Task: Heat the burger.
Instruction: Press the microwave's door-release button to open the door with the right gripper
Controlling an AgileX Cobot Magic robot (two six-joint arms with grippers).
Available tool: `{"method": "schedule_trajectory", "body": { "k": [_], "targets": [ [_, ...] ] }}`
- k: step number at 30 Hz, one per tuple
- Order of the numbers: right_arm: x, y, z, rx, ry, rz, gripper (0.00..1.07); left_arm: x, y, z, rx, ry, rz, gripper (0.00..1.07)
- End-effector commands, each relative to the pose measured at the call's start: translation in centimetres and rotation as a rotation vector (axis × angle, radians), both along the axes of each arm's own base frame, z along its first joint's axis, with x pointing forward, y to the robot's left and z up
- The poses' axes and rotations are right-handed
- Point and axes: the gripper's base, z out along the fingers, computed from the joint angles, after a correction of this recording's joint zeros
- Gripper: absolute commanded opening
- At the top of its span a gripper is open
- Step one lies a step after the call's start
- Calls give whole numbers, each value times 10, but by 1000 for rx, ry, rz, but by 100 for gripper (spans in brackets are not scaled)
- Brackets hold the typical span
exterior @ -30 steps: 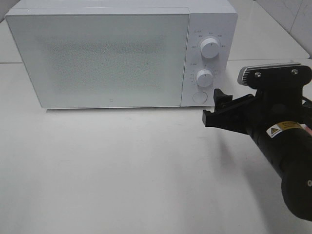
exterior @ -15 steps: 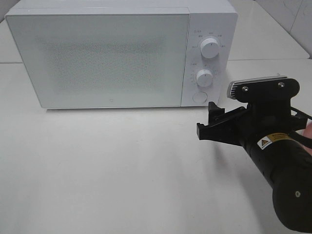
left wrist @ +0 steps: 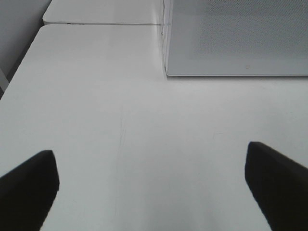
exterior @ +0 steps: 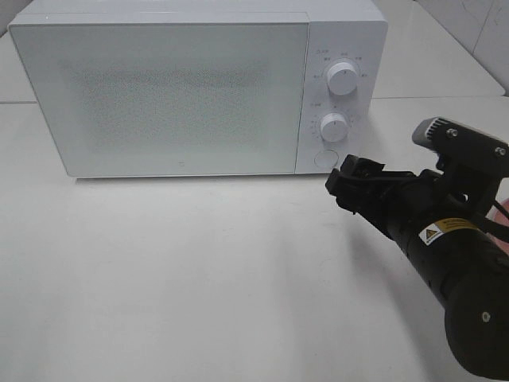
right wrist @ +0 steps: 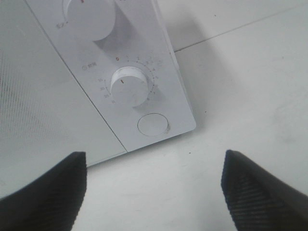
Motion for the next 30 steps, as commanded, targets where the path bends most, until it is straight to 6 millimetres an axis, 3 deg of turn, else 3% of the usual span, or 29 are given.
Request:
{"method": "schedule_trajectory", "body": {
  "k": [1,5,6,12,15,16,18,19,21,24,30],
  "targets": [
    [-1,2,0,148,7,-26,71,-2,0,0,-3,-21,-2,103],
    [-1,2,0,381,22,-97,65,-2,0,0,-3,-21,-2,103],
    [-2,2,0,509,35,-136,61,-2,0,0,-3,-21,-2,103],
    [-2,3,-2,738,72,-212,49,-2,0,0,-3,-21,-2,103],
    [-3,3,-4,875,96,-261,40,-2,0,0,-3,-21,-2,103],
    [-3,3,-4,938,103,-288,32,-2,0,0,-3,-21,-2,103],
    [-3,3,-5,959,106,-297,29,-2,0,0,-3,-21,-2,103],
    [-3,3,-5,974,116,-308,20,-2,0,0,-3,-21,-2,103],
    [-4,3,-6,976,121,-313,17,-2,0,0,-3,-21,-2,103],
    [-5,3,-8,1001,153,-333,5,-2,0,0,-3,-21,-2,103],
    [-4,7,-11,1068,207,-371,0,-2,0,0,-3,-21,-2,103]
  ]
}}
